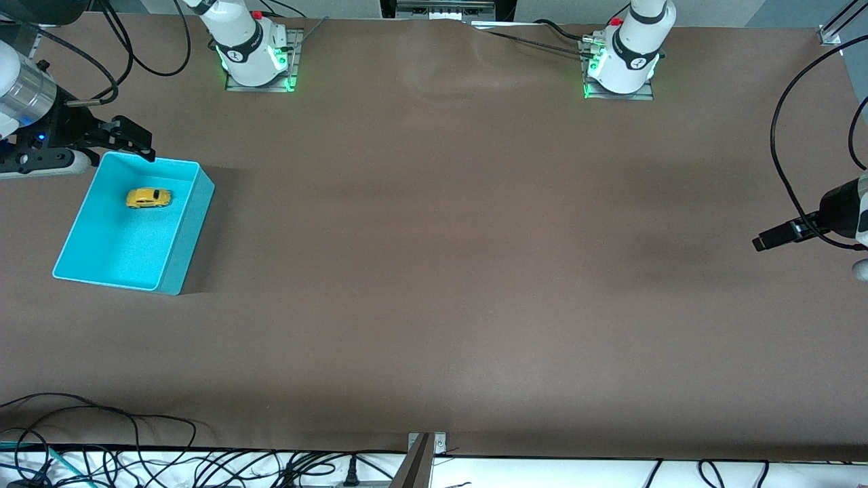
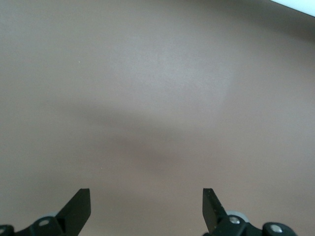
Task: Wind up and store yellow beetle car
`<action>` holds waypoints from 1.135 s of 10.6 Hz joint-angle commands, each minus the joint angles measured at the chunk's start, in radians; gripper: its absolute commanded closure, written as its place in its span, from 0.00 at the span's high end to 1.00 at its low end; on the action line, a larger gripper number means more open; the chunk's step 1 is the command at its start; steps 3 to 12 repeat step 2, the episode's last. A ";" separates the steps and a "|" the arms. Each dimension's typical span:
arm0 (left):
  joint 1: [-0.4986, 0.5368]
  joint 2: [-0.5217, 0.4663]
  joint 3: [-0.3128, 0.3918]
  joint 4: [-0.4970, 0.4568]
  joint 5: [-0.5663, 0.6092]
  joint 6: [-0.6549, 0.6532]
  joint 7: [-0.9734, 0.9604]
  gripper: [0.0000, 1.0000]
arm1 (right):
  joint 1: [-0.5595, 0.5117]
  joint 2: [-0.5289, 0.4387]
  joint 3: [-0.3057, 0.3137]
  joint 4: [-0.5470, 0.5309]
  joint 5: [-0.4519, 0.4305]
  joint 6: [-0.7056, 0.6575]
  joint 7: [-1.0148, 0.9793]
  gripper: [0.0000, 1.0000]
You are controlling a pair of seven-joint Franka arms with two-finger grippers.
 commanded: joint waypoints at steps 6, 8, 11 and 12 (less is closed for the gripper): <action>-0.016 0.001 0.001 0.017 0.060 -0.012 0.000 1.00 | 0.013 0.013 -0.008 0.032 -0.019 -0.027 0.015 1.00; -0.016 0.001 0.001 0.017 0.060 -0.012 0.000 1.00 | 0.013 0.013 -0.008 0.032 -0.019 -0.027 0.015 1.00; -0.016 0.001 0.001 0.017 0.060 -0.012 0.000 1.00 | 0.013 0.013 -0.008 0.032 -0.019 -0.027 0.015 1.00; -0.016 0.001 0.001 0.017 0.060 -0.012 0.000 1.00 | 0.013 0.013 -0.008 0.032 -0.019 -0.027 0.015 1.00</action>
